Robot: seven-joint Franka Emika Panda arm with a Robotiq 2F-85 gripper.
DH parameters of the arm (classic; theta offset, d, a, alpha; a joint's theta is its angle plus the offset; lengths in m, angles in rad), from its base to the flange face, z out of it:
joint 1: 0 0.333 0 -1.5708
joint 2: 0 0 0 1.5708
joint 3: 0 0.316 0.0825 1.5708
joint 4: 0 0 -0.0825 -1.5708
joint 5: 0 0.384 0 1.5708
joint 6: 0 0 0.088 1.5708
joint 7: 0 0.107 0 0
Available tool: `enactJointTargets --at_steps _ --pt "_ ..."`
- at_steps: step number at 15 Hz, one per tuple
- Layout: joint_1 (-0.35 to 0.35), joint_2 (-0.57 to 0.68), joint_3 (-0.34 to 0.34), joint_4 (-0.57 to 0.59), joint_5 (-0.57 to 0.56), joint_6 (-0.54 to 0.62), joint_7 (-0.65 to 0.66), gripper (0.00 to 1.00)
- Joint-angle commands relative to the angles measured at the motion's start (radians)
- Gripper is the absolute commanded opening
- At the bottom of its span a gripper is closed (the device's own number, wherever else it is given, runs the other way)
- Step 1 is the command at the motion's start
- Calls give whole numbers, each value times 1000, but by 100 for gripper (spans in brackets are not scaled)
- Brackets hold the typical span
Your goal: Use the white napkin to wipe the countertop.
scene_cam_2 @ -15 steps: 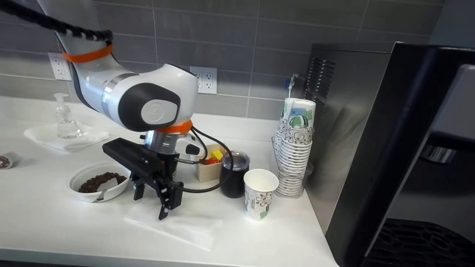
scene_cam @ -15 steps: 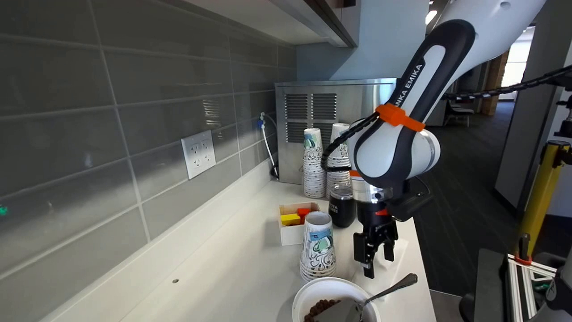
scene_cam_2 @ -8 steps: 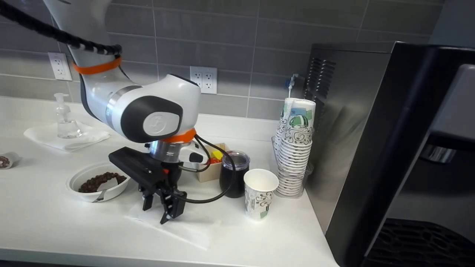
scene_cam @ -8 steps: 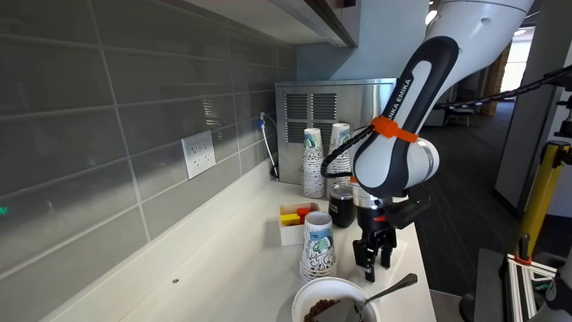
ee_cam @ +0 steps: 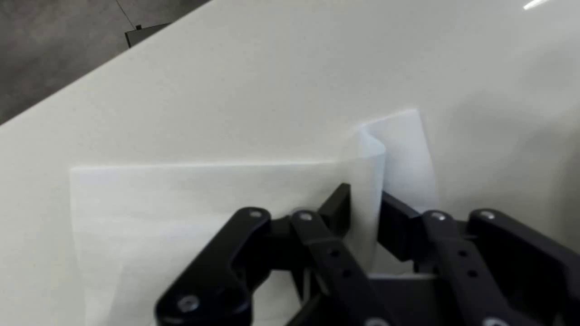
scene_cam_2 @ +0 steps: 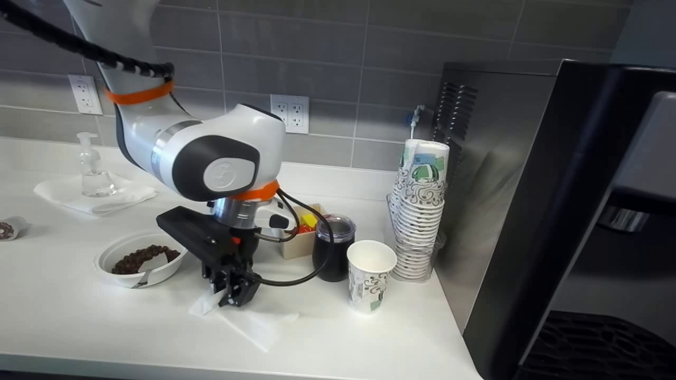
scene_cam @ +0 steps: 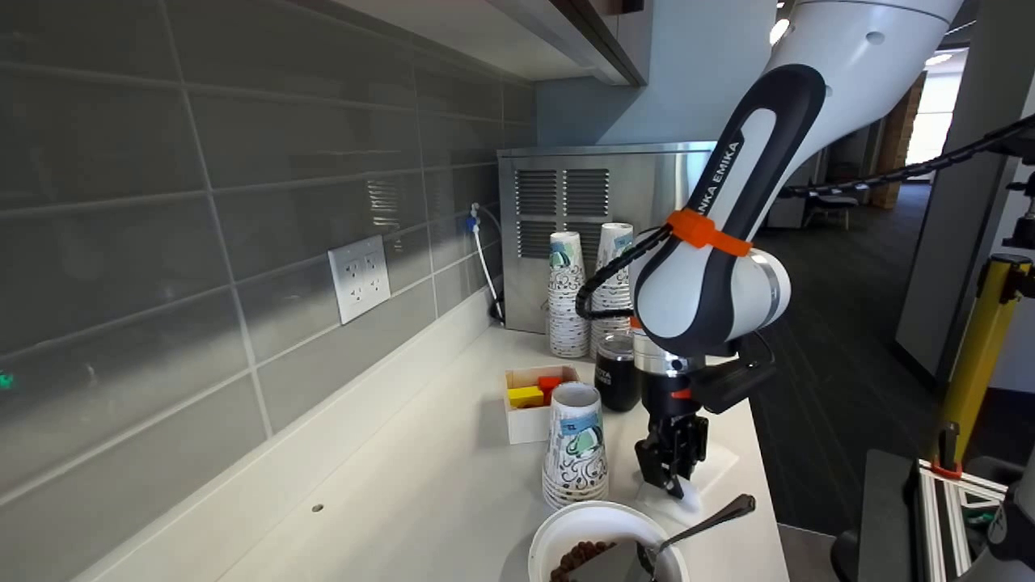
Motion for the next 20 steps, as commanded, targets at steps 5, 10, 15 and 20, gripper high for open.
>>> enactJointTargets --at_steps 5,10,15,20 --pt "-47 3 -29 1 0 18 77 3" --pt "-66 71 -48 61 -14 25 106 3" --pt "-69 141 -26 169 35 61 110 3" --pt "-61 222 -4 274 4 30 117 3"
